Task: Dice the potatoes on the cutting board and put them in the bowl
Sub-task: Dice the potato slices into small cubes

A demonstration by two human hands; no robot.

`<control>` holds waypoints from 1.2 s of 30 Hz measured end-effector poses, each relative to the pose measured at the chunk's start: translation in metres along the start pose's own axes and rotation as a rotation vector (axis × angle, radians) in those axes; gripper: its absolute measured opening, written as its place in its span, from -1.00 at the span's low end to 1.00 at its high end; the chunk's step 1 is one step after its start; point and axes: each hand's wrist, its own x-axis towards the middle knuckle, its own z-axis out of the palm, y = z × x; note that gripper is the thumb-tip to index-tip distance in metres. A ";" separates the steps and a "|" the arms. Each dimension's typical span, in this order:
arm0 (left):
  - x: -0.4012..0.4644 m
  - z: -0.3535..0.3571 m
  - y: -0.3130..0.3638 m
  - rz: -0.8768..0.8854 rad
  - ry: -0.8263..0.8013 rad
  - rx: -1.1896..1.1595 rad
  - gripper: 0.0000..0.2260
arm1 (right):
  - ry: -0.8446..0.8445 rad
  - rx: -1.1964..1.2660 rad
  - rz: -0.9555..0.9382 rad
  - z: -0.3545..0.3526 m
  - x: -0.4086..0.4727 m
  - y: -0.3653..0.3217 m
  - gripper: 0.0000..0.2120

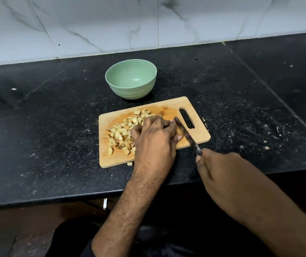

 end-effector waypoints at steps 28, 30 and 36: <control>-0.001 0.003 -0.001 0.020 0.009 0.049 -0.66 | 0.031 -0.098 0.057 -0.002 -0.009 -0.013 -0.79; -0.001 0.002 0.000 0.025 0.022 0.045 -0.68 | 0.035 -0.128 0.060 -0.003 -0.009 -0.014 -0.81; -0.002 0.001 0.001 0.017 0.020 0.028 -0.68 | -0.005 -0.082 0.065 -0.005 -0.008 -0.013 -0.77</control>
